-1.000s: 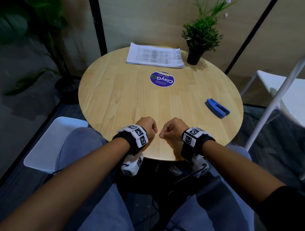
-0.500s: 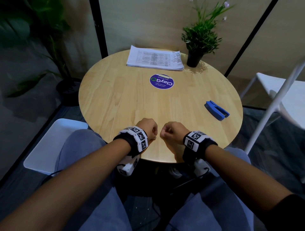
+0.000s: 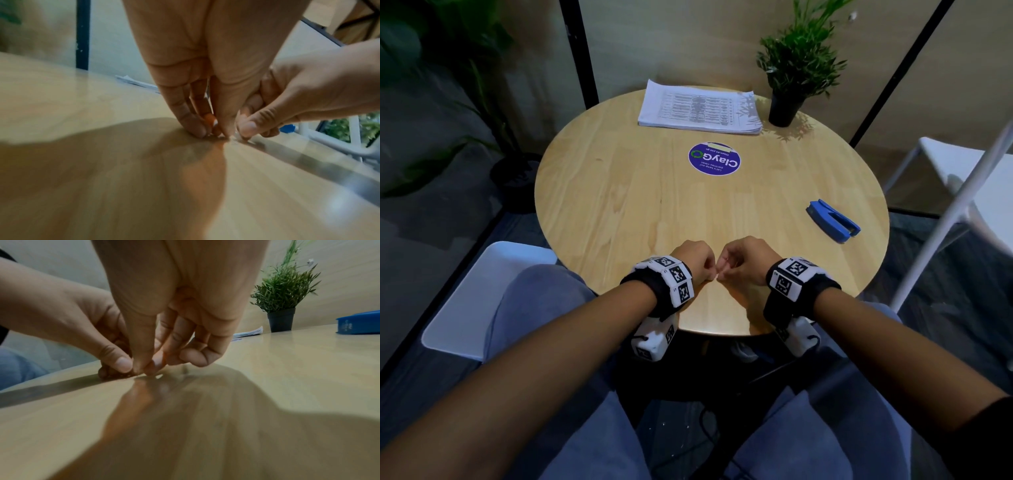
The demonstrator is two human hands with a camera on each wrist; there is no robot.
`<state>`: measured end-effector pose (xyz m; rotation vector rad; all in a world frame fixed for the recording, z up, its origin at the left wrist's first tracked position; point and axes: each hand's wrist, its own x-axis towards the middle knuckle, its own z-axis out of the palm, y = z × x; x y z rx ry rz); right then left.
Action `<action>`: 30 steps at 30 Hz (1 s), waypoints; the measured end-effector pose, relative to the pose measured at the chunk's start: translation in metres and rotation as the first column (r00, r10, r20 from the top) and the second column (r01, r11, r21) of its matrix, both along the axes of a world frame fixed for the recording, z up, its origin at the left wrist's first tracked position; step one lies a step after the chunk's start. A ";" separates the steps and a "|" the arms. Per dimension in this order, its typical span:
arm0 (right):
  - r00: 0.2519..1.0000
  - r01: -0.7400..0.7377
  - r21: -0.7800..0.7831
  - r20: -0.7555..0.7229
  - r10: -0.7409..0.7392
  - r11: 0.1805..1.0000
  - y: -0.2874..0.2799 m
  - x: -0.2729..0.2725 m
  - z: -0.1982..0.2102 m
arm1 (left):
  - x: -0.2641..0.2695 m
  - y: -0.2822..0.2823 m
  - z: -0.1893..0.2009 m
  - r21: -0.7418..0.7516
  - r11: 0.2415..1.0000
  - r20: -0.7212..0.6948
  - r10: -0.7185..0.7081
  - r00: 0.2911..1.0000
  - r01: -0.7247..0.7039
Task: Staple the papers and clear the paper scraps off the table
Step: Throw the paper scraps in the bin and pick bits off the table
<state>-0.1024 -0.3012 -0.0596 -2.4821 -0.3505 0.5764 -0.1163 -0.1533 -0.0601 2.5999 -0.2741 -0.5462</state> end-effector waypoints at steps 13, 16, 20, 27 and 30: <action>0.996 0.093 -0.050 0.017 -0.092 0.994 0.001 -0.004 0.001 | -0.004 0.005 0.001 -0.028 0.999 -0.001 0.046 0.999 -0.046; 0.993 0.116 -0.019 -0.015 -0.116 0.993 0.002 -0.002 0.003 | -0.003 0.005 0.003 -0.031 0.999 0.007 0.042 0.999 -0.042; 0.988 0.148 0.044 -0.050 -0.146 0.988 -0.004 -0.005 0.002 | -0.003 0.012 0.000 -0.031 0.998 -0.003 0.049 0.999 -0.049; 0.986 0.158 0.120 -0.063 -0.152 0.980 0.001 -0.007 -0.007 | -0.003 0.009 -0.001 -0.058 0.997 -0.020 0.053 0.998 -0.054; 0.989 0.143 0.153 -0.045 -0.138 0.978 0.000 -0.008 -0.009 | -0.003 0.010 -0.002 -0.060 0.996 -0.023 0.060 0.998 -0.061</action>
